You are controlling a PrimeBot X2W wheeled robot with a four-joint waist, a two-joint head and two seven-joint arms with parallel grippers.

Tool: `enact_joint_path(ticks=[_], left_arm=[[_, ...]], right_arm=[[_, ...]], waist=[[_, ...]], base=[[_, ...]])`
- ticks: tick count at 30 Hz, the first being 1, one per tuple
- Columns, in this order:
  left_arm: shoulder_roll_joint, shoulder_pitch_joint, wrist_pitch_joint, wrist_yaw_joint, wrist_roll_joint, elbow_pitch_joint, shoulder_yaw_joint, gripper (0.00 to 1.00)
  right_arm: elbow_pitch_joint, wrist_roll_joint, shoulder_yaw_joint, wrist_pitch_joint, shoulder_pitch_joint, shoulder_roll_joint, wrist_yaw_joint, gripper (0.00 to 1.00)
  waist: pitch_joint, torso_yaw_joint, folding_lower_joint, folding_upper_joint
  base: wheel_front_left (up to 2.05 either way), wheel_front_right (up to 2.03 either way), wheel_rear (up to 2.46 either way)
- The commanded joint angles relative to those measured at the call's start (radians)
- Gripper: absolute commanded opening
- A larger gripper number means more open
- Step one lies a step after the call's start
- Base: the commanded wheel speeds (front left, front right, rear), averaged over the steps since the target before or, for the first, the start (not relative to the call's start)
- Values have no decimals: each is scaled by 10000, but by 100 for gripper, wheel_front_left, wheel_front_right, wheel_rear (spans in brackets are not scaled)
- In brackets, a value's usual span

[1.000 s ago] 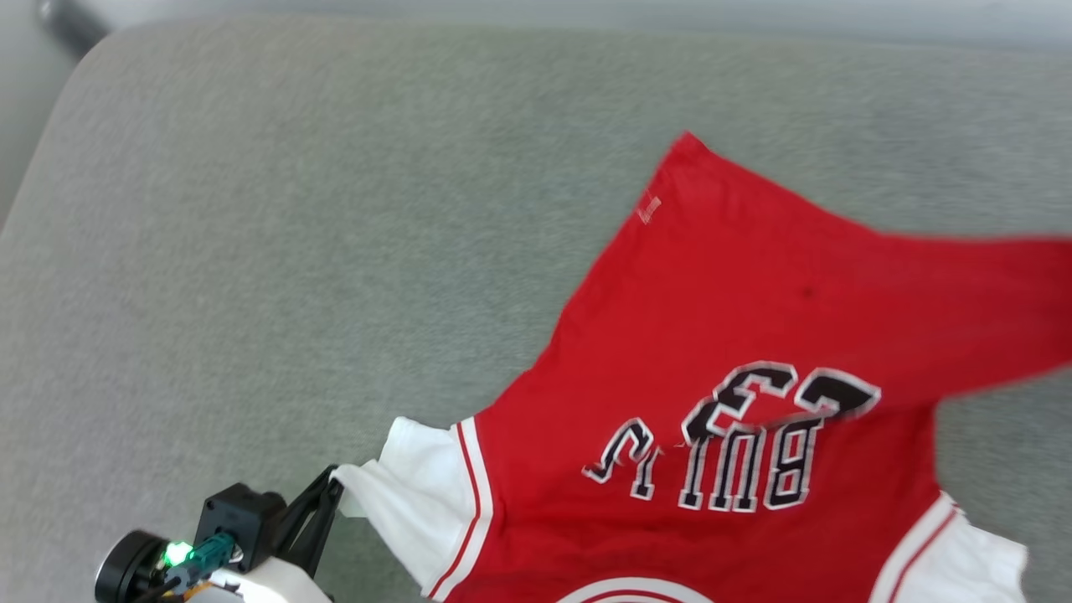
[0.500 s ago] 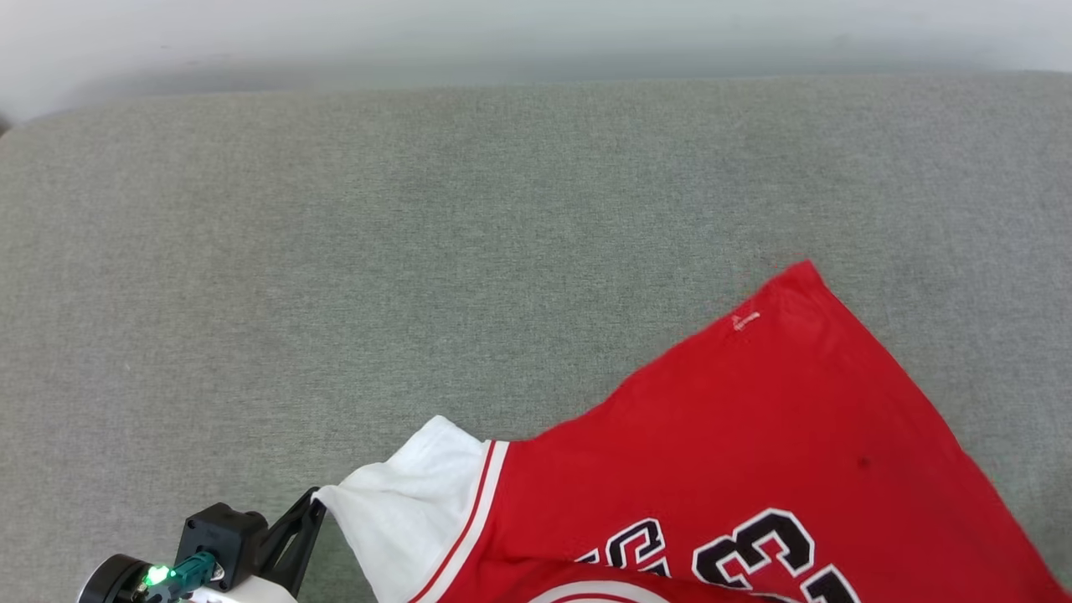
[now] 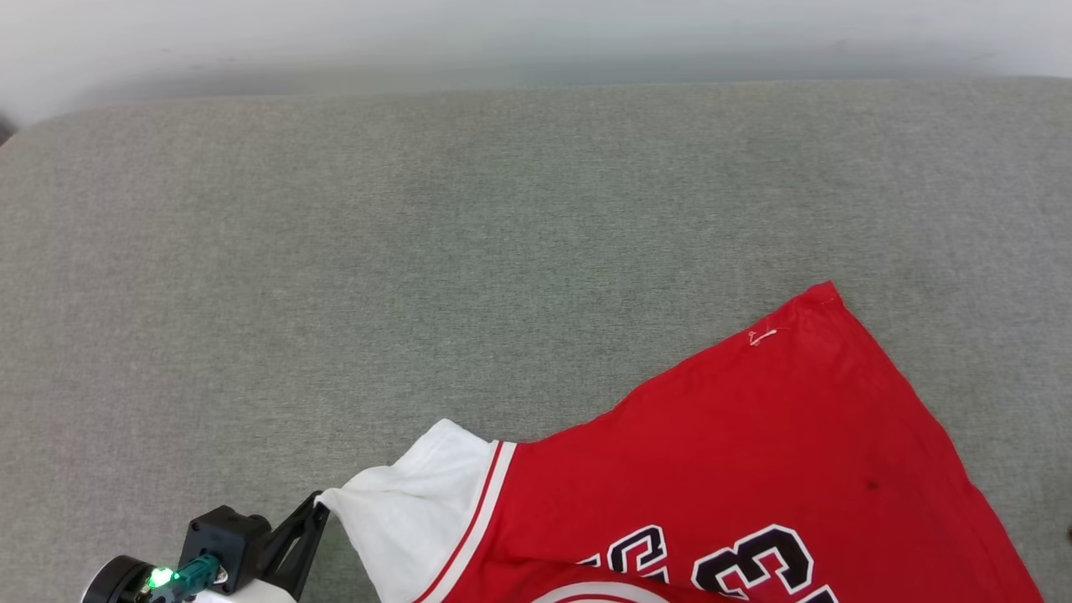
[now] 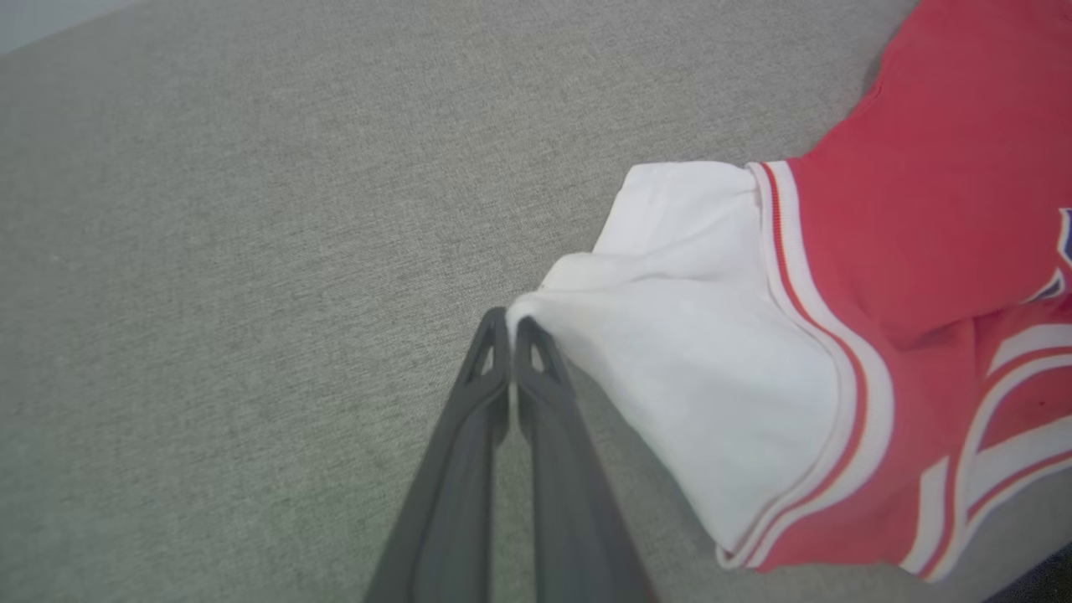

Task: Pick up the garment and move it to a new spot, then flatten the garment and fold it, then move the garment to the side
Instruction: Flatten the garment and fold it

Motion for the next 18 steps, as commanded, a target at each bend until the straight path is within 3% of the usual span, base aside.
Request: enact_joint_path(ticks=[1, 8, 12, 18], left_arm=[[-46, -57, 2, -18, 48, -24, 7, 0], [-188, -485, 127, -23, 360, -91, -22, 0], [-355, -782, 210, -40, 599, -157, -85, 0], [-723, -1244, 347, -122, 918, -145, -179, 0]], right_arm=[[-145, 31, -144, 48, -204, -61, -8, 100], [-1203, 34, -544, 1081, -2149, -693, -8, 100], [-1482, -243, 322, 2037, -3706, -762, -8, 100], [-829, -879, 2178, 3331, -6289, 110, -8, 100]], waist=[[25, 67, 0, 0], [503, 556, 0, 0], [890, 879, 0, 0], [1481, 1357, 0, 0]], base=[[0, 0, 0], [0, 0, 0], [0, 0, 0], [0, 0, 0]])
